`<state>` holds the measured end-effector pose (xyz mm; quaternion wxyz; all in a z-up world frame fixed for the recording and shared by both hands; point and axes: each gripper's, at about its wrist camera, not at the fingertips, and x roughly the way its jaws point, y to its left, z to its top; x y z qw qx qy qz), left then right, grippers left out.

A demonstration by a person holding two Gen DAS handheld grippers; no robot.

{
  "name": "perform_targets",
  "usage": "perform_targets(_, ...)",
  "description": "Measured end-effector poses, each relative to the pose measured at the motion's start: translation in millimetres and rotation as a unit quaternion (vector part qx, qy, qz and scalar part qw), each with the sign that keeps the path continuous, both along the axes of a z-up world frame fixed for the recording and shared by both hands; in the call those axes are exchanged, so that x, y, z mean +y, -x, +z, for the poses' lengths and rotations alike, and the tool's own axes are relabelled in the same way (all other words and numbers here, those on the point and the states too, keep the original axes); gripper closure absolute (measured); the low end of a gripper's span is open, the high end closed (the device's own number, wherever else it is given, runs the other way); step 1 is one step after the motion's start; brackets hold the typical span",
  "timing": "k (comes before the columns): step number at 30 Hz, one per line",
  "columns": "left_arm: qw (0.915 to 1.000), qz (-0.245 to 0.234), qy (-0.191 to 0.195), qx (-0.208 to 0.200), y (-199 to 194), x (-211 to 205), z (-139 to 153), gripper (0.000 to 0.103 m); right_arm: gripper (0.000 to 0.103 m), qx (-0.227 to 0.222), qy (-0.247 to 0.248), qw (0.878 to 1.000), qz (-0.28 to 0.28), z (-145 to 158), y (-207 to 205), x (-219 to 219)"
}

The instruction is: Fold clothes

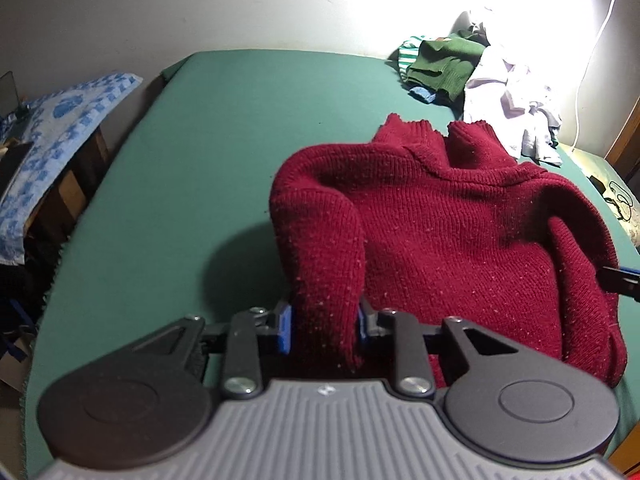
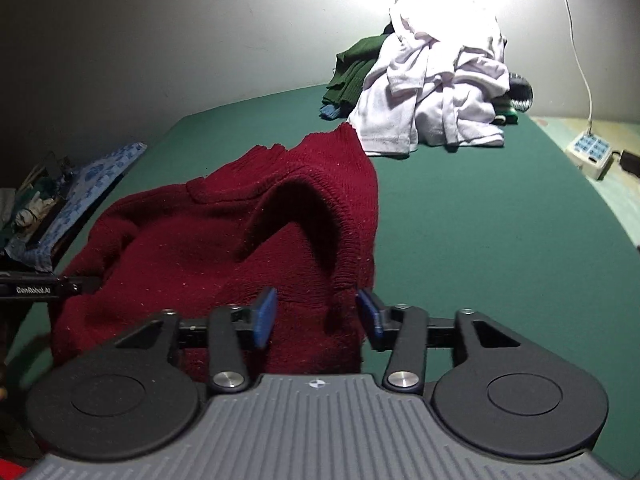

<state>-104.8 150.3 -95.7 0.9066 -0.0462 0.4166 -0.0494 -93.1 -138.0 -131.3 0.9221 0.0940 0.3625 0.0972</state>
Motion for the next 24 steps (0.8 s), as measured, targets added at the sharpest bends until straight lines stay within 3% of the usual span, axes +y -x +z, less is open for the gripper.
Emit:
perform_targets(3, 0.9998, 0.007, -0.019, -0.003, -2.4, -2.4, -0.9, 0.077, 0.055, 0.012, -0.004, 1.0, 0.0, -3.9, -3.4, 0.7)
perform_targets(4, 0.9995, 0.009, -0.031, -0.006, -2.6, -5.0, 0.0, 0.078, 0.071, 0.014, -0.003, 1.0, 0.002, -4.3, -4.2, 0.7)
perform_targets(5, 0.9989, 0.011, -0.044, -0.009, -2.8, -7.5, 0.9, 0.078, 0.093, 0.015, 0.005, 1.0, 0.004, -3.8, -3.9, 1.4)
perform_targets(11, 0.9935, 0.032, -0.083, -0.071, 1.9, -7.6, 29.7, 0.083, 0.094, -0.062, 0.058, 0.996, -0.018, 20.0, 9.2, -5.5)
perform_targets(15, 0.9867, 0.05, -0.101, -0.117, 3.8, -3.5, 61.4, 0.084, 0.095, -0.135, 0.098, 0.986, -0.031, 51.4, 17.6, -8.8)
perform_targets(24, 0.9665, 0.077, -0.088, -0.228, 25.2, 8.7, 145.9, 0.084, 0.095, -0.252, 0.133, 0.957, -0.052, 122.7, 34.4, -21.2)
